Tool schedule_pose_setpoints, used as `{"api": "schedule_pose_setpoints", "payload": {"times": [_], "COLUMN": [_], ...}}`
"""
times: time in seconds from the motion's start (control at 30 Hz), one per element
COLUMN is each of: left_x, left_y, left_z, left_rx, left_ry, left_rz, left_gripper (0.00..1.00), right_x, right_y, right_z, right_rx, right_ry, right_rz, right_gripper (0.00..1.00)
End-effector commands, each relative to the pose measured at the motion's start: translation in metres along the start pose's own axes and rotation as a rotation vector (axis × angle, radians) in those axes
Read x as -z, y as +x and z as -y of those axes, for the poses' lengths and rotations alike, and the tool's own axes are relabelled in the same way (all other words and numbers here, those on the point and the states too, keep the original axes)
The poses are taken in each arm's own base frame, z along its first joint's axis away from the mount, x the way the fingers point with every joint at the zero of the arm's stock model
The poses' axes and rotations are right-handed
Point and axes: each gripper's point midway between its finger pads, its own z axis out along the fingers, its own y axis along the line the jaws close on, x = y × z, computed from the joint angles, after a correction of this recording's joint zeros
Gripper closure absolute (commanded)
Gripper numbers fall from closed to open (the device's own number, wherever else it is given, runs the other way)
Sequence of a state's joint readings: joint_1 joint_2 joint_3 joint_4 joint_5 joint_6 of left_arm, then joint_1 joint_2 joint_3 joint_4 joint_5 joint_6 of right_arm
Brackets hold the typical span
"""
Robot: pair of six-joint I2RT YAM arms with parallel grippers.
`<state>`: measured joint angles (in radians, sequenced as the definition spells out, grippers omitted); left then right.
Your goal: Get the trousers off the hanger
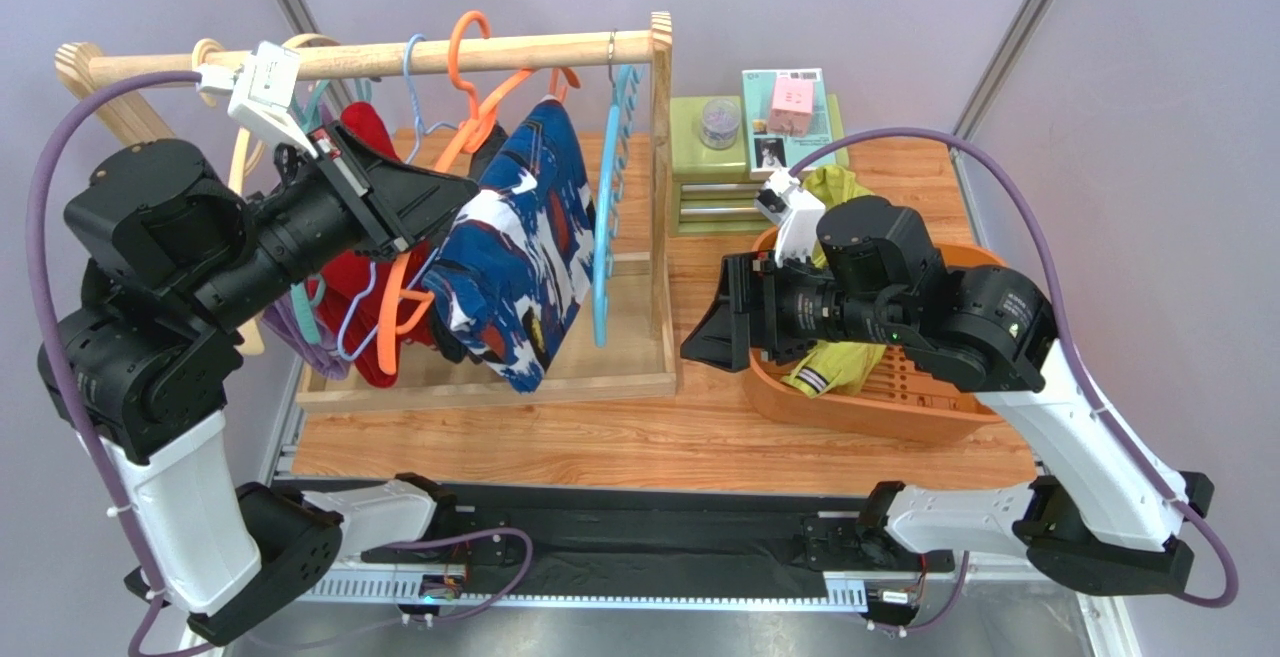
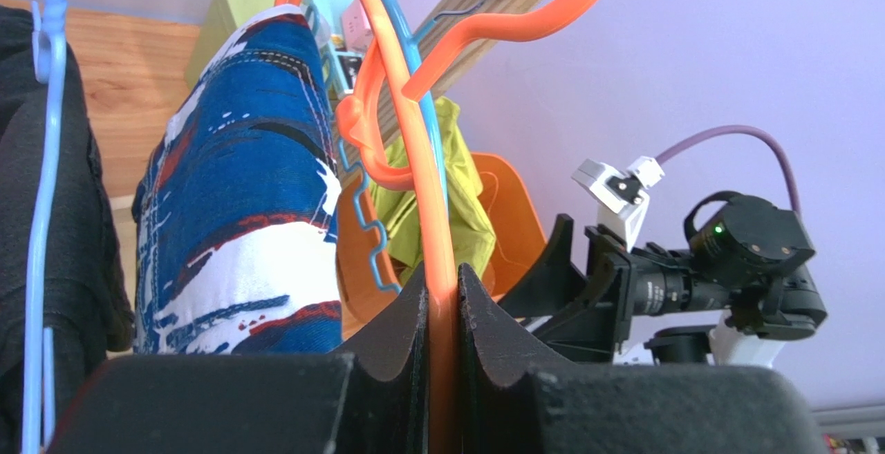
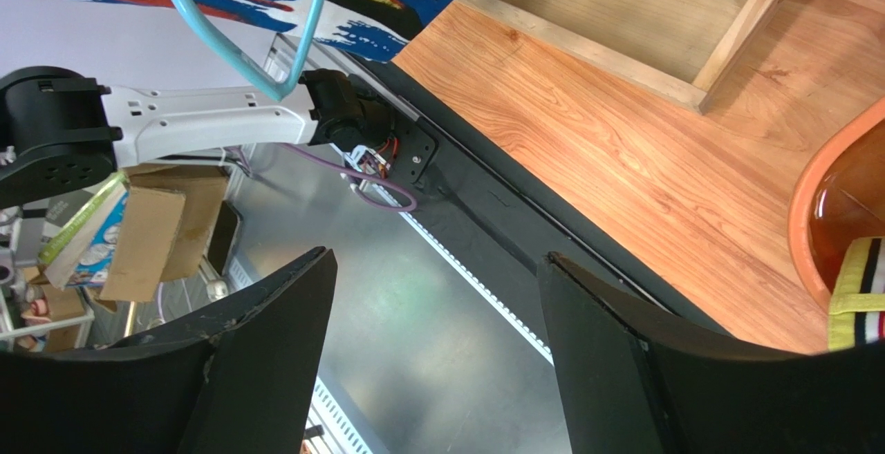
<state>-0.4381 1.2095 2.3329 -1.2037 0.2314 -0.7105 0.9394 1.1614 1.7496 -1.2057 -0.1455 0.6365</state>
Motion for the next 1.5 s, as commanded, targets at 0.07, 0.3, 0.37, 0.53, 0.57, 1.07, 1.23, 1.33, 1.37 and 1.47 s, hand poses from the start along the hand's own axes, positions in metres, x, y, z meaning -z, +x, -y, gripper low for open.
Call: {"api": "schedule_pose_setpoints", "payload": {"times": [0.07,0.3,0.37,0.53,0.57,1.07,1.23,1.33,1.37,1.47], "left_x": [0.025,0.038,0.042,0.041,0.044,0.067,0.069,0.070,0.071,0.071], "left_y": [-0.030,-0.023,-0.022,-0.010,-0.009,0.011,0.015,0.016,0.017,0.019], "left_z": [0.037,0.039,0.039,0.030,0.031,0.023,0.022,0.024,0.025,0.023], "left_rx": [0.005,0.047,0.049,0.097,0.104,0.171,0.182,0.187,0.188,0.193], "left_ry": [0.145,0.163,0.158,0.126,0.134,0.126,0.129,0.138,0.142,0.138], "left_rz": [0.149,0.144,0.150,0.108,0.109,0.106,0.096,0.092,0.089,0.082], "left_gripper": [1.00,1.00,1.00,1.00,1.00,1.00,1.00,1.00,1.00,1.00], "right_x": [0.012,0.010,-0.002,-0.011,-0.021,-0.075,-0.093,-0.106,-0.106,-0.112], "right_y": [-0.024,-0.038,-0.041,-0.053,-0.053,-0.029,-0.004,0.007,0.008,0.013], "right_z": [-0.037,-0.090,-0.095,-0.130,-0.136,-0.197,-0.209,-0.208,-0.209,-0.213], "right_rx": [0.175,0.362,0.379,0.423,0.428,0.601,0.699,0.730,0.730,0.734], "right_ry": [-0.097,-0.116,-0.082,-0.118,-0.111,-0.133,-0.112,-0.069,-0.062,-0.050], "right_rz": [0.101,0.188,0.200,0.267,0.272,0.312,0.298,0.290,0.296,0.303], "right_gripper": [0.20,0.20,0.20,0.18,0.17,0.06,0.03,0.01,0.00,0.00]}}
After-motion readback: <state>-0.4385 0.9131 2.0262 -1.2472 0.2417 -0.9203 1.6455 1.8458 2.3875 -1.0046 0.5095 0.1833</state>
